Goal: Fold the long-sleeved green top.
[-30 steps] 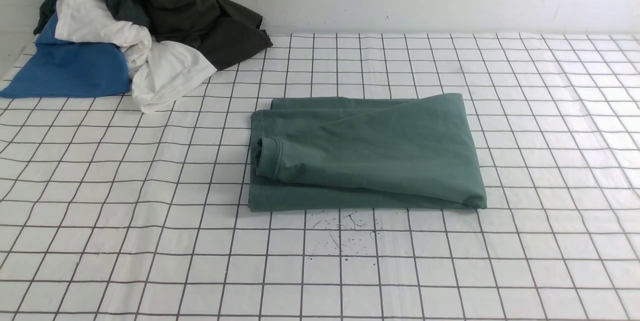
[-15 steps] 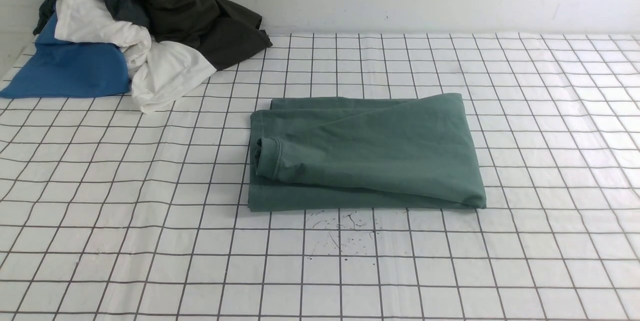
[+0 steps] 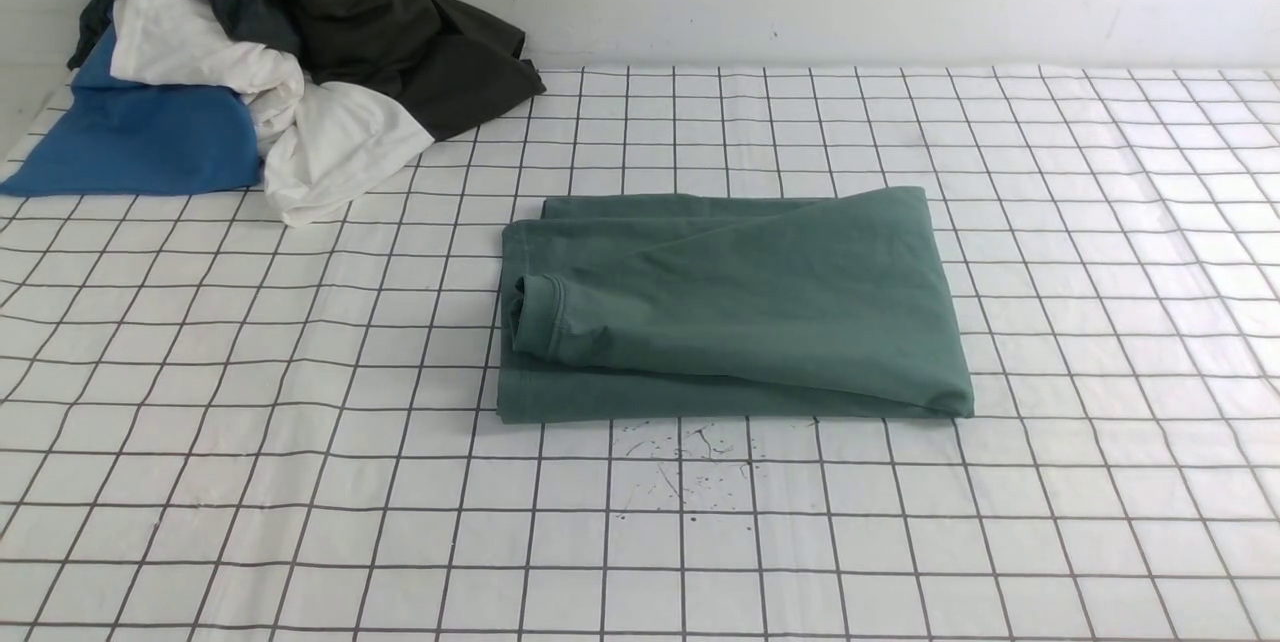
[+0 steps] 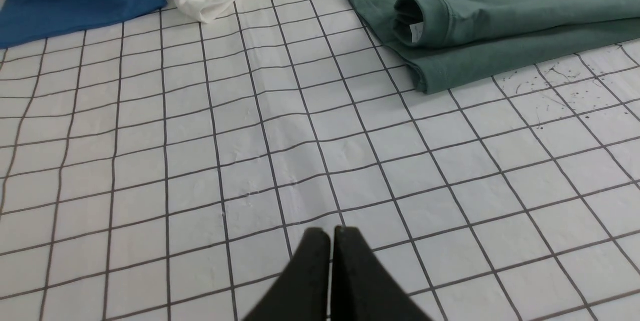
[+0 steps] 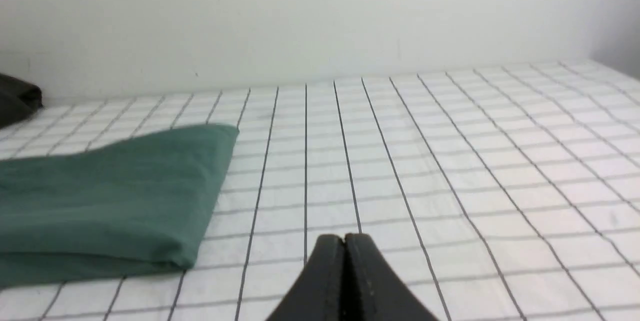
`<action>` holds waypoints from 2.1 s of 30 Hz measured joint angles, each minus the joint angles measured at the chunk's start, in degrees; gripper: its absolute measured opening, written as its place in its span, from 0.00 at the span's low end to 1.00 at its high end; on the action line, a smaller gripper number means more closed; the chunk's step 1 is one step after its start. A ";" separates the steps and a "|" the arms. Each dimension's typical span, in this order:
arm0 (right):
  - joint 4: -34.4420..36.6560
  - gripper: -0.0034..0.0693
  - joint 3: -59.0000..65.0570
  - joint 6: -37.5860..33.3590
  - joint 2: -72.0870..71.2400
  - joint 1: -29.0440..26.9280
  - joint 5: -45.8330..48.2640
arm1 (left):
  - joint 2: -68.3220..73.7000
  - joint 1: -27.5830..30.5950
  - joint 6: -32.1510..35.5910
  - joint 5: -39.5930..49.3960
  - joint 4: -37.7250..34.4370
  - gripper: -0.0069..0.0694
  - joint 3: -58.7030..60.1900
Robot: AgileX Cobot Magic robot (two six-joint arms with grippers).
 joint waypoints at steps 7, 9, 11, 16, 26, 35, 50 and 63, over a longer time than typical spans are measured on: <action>1.53 0.03 -0.12 -3.46 -0.05 2.57 5.17 | -0.01 0.00 0.00 0.05 0.00 0.08 0.00; 1.72 0.03 -0.12 -3.78 -0.05 2.76 5.29 | -0.01 0.00 0.00 0.05 0.00 0.08 0.00; 1.78 0.03 -0.12 -3.78 -0.05 2.76 5.36 | -0.01 0.00 0.00 0.05 0.00 0.08 0.00; 1.78 0.03 -0.17 -3.78 -0.05 2.76 5.38 | -0.01 0.00 0.00 0.05 0.00 0.08 0.00; 1.78 0.03 -0.17 -3.78 -0.05 2.76 5.38 | -0.01 0.00 0.00 0.05 0.00 0.08 0.00; 1.78 0.03 -0.17 -3.96 -0.05 2.76 5.38 | -0.01 0.00 0.00 0.05 0.00 0.08 0.00; 1.78 0.03 -0.17 -3.97 -0.05 2.76 5.43 | -2.02 10.32 0.24 -20.97 -6.36 0.08 9.40; 1.78 0.03 -0.17 -4.81 -0.05 2.76 5.45 | -7.18 24.42 11.75 -40.81 -11.45 0.08 29.50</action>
